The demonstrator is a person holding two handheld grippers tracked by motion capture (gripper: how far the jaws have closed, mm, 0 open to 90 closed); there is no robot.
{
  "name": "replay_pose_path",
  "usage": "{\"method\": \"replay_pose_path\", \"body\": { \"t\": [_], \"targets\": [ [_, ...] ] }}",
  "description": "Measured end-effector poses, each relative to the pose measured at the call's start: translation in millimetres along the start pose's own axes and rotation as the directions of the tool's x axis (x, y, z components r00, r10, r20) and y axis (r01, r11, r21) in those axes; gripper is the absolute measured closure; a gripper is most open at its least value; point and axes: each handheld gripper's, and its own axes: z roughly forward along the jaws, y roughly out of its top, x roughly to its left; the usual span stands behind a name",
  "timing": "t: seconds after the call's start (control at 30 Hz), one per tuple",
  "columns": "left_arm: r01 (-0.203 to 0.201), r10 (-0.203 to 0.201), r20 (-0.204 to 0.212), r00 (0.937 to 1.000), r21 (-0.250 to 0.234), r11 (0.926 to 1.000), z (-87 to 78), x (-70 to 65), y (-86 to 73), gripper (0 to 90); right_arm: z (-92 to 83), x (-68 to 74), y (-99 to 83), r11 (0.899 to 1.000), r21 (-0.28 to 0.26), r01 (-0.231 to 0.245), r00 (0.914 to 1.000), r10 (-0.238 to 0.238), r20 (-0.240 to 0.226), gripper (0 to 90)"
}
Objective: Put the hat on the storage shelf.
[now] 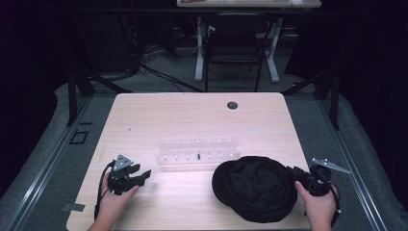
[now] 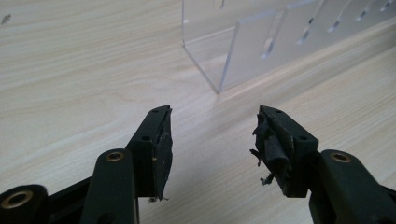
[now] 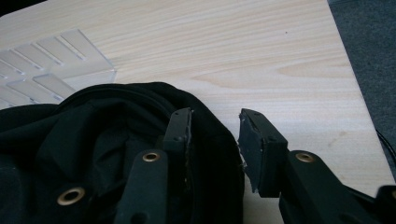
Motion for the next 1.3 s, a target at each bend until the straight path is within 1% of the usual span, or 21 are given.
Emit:
{"method": "replay_pose_path", "body": {
  "t": [0.23,0.27,0.3,0.33,0.43,0.5,0.53,0.6,0.67,0.7,0.77,0.83,1.0,1.07,1.1,1.13,1.17,1.2,1.23,1.27,1.3],
  "targets": [
    [-0.002,0.002,0.003,1.0000,-0.006,1.0000,-0.3,-1.7,1.1,45.9,-4.0,8.6,3.1,0.999,0.026,0.031,0.9989,-0.032,0.034,63.1],
    [-0.002,0.002,0.001,1.0000,-0.013,0.9999,0.3,-2.1,1.0,45.9,-4.8,13.3,6.9,0.996,0.075,0.041,0.9986,-0.043,0.030,63.1],
    [-0.004,0.004,0.004,1.0000,-0.002,1.0000,-0.3,-2.2,1.6,45.9,-4.8,13.3,6.9,0.996,0.075,0.041,0.9986,-0.043,0.030,63.1],
    [0.000,0.000,0.002,1.0000,-0.010,1.0000,0.3,-2.5,1.7,45.9,-5.5,18.6,10.4,0.990,0.128,0.053,0.9977,-0.058,0.036,64.5],
    [-0.002,0.002,0.001,1.0000,-0.005,1.0000,0.5,-2.6,2.1,45.9,-6.8,22.3,13.8,0.986,0.162,0.050,0.9976,-0.057,0.039,64.9],
    [-0.006,0.006,0.004,1.0000,-0.005,1.0000,0.5,-2.9,2.2,45.9,-9.0,25.5,17.6,0.978,0.211,0.000,0.9995,-0.007,0.031,65.2],
    [-0.010,0.010,0.007,0.9999,-0.006,0.9999,0.2,-2.9,2.3,45.9,-10.0,26.4,18.7,0.975,0.223,-0.001,0.9993,-0.007,0.036,65.2],
    [-0.007,0.007,0.011,0.9999,-0.003,1.0000,0.0,-2.9,2.2,45.9,-11.6,29.2,22.0,0.969,0.247,-0.004,0.9988,-0.008,0.048,65.1],
    [-0.009,0.009,0.011,0.9999,-0.005,0.9999,0.1,-2.8,2.4,45.9,-14.2,30.2,28.3,0.956,0.293,0.007,0.9984,-0.023,0.052,64.7],
    [-0.009,0.009,0.011,0.9999,-0.005,0.9999,0.1,-2.8,2.4,45.9,-14.2,30.2,28.3,0.956,0.293,0.007,0.9984,-0.023,0.052,64.7],
    [-0.010,0.010,0.013,0.9999,-0.007,0.9999,0.5,-2.9,2.5,45.9,-14.7,29.7,31.8,0.942,0.335,0.020,0.9974,-0.041,0.058,64.0],
    [-0.015,0.015,0.013,0.9998,-0.003,0.9999,0.3,-3.2,2.5,45.9,-13.8,30.9,33.7,0.936,0.351,0.015,0.9965,-0.043,0.072,64.0],
    [-0.014,0.014,0.020,0.9997,0.001,0.9999,-0.6,-3.7,2.7,45.8,-13.3,32.1,39.3,0.916,0.398,0.058,0.9939,-0.091,0.063,65.7],
    [-0.015,0.015,0.020,0.9997,0.002,0.9999,-0.4,-3.6,2.6,45.8,-14.4,31.9,42.8,0.908,0.416,0.056,0.9952,-0.084,0.051,66.9],
    [-0.014,0.014,0.021,0.9997,0.002,0.9999,-0.4,-3.7,2.6,45.8,-14.4,31.9,42.8,0.908,0.416,0.056,0.9952,-0.084,0.051,66.9],
    [-0.009,0.009,0.017,0.9998,-0.009,0.9999,0.4,-4.4,2.3,45.8,-14.4,31.2,44.6,0.900,0.433,0.045,0.9959,-0.075,0.051,66.8],
    [-0.009,0.009,0.017,0.9998,-0.009,0.9999,0.4,-4.4,2.3,45.8,-14.4,31.2,44.6,0.900,0.433,0.045,0.9959,-0.075,0.051,66.8],
    [-0.008,0.008,0.019,0.9998,-0.008,0.9999,0.4,-4.6,2.3,45.8,-13.1,30.1,45.5,0.892,0.451,0.030,0.9966,-0.061,0.055,67.3],
    [-0.008,0.008,0.019,0.9998,-0.005,1.0000,0.2,-4.8,2.4,45.8,-13.1,30.1,45.5,0.892,0.451,0.030,0.9966,-0.061,0.055,67.3],
    [-0.007,0.008,0.018,0.9998,-0.005,1.0000,0.2,-5.0,2.3,45.8,-12.5,29.0,46.1,0.883,0.468,0.027,0.9969,-0.059,0.052,67.3],
    [-0.007,0.007,0.019,0.9998,-0.005,1.0000,0.1,-5.0,2.3,45.8,-11.7,28.4,46.2,0.879,0.475,0.022,0.9970,-0.054,0.055,67.2]
  ]
}}
